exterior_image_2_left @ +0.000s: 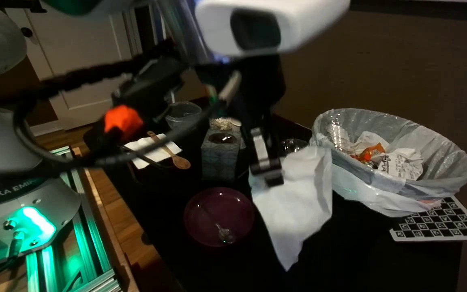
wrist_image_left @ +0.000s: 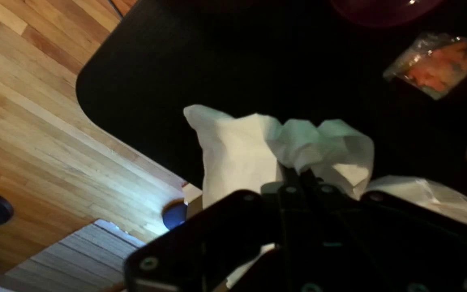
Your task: Use the tissue to wipe the plate then put it in the rubbish bin
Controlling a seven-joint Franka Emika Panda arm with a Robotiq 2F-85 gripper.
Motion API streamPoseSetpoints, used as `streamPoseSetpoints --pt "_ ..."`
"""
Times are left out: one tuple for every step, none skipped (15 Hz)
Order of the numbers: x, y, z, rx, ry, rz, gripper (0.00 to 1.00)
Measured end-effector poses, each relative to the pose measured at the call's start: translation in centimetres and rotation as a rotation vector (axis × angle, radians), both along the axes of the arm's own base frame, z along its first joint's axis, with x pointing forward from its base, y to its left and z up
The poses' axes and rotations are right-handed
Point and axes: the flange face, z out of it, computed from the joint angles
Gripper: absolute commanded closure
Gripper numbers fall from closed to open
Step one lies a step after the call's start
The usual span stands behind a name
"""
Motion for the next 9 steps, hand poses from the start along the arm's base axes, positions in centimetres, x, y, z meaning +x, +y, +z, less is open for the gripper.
streamPoseSetpoints --pt "0.0 0.7 2.2 -0.014 -0.032 0.014 0.99" --pt "0.1 1.6 4.2 -0.029 -0.057 0.032 0.99" --pt "0.3 2.6 6.2 -0.043 -0.084 0.053 0.99" --pt "0.6 3.8 8.3 -0.057 -0.114 0.073 0.99" --pt "1.1 5.1 10.4 -0.073 -0.144 0.09 0.99" --pt "1.8 6.3 12.3 -0.089 -0.173 0.105 0.99" --pt "2.5 7.4 14.2 -0.108 -0.203 0.119 0.99" --pt "3.3 8.3 15.9 -0.124 -0.231 0.132 0.99" --pt "4.2 8.9 17.4 -0.138 -0.255 0.143 0.99"
